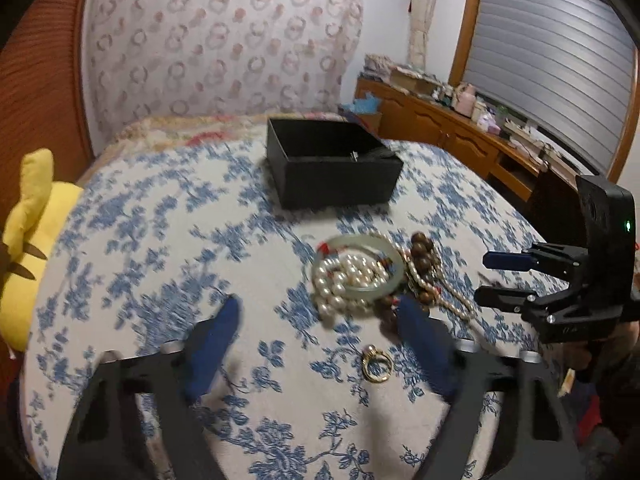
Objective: Organize jewelry
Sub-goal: 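Move both tools from the box back to the jewelry pile, then close the left tool on one pearl necklace while the right tool grasps another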
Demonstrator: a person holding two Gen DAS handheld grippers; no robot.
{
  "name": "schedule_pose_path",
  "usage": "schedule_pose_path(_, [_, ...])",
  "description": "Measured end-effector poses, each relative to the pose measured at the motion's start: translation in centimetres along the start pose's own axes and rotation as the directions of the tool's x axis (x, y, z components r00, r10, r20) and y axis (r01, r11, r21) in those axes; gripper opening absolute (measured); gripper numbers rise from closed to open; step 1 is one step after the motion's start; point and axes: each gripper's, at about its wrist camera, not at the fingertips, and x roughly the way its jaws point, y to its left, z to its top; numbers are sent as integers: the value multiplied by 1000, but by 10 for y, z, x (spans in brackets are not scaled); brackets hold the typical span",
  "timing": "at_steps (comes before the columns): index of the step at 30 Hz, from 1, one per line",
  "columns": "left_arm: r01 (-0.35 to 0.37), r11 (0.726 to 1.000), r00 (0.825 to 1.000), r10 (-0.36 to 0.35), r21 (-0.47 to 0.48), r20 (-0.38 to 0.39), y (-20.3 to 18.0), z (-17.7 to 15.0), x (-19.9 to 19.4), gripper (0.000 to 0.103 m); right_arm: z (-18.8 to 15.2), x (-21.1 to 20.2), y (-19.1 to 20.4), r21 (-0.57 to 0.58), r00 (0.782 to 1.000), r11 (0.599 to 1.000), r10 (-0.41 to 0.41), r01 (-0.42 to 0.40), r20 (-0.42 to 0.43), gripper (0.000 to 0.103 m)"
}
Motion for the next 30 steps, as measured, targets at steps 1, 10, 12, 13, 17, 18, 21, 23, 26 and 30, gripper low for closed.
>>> schedule_pose_path(1, [16, 1000, 1000, -16, -3, -20, 1, 1, 5, 53, -2, 2, 0, 0, 1000, 1000, -2, 2, -3, 66])
schedule_pose_path(10, [12, 1000, 995, -10, 13, -100, -4, 5, 38, 24, -7, 1, 2, -1, 1000, 1000, -17, 17, 16, 66])
schedule_pose_path(12, [-3, 1000, 994, 5, 12, -113, -4, 6, 43, 17, -7, 0, 4, -10, 999, 1000, -24, 24, 24, 65])
schedule_pose_path(13, [3, 1000, 994, -2, 7, -109, -4, 7, 43, 12, -8, 1, 5, -16, 999, 1000, -23, 24, 24, 66])
schedule_pose_path(17, [3, 1000, 998, -2, 17, -69, -7, 11, 35, 7, -8, 0, 3, -8, 1000, 1000, -12, 12, 26, 66])
schedule_pose_path(18, [3, 1000, 998, -2, 18, -61, -7, 13, 33, 7, -8, 1, 2, -3, 1000, 1000, -8, 9, 25, 66])
schedule_pose_path(21, [-11, 1000, 1000, 11, 18, -10, -11, 21, 17, 7, -8, 1, 3, -5, 1000, 1000, -6, 6, 21, 65])
schedule_pose_path(23, [-2, 1000, 1000, 2, 9, 23, -12, 27, 7, 7, -8, 1, 4, -9, 1000, 1000, -8, 9, 22, 65])
schedule_pose_path(26, [7, 1000, 997, -8, 16, 79, -17, 38, -13, 7, -8, 2, 4, -8, 1000, 1000, -6, 6, 21, 65])
schedule_pose_path(30, [14, 1000, 990, -17, 28, 141, -25, 51, -37, 7, -8, 2, 3, -7, 1000, 1000, -5, 5, 19, 64])
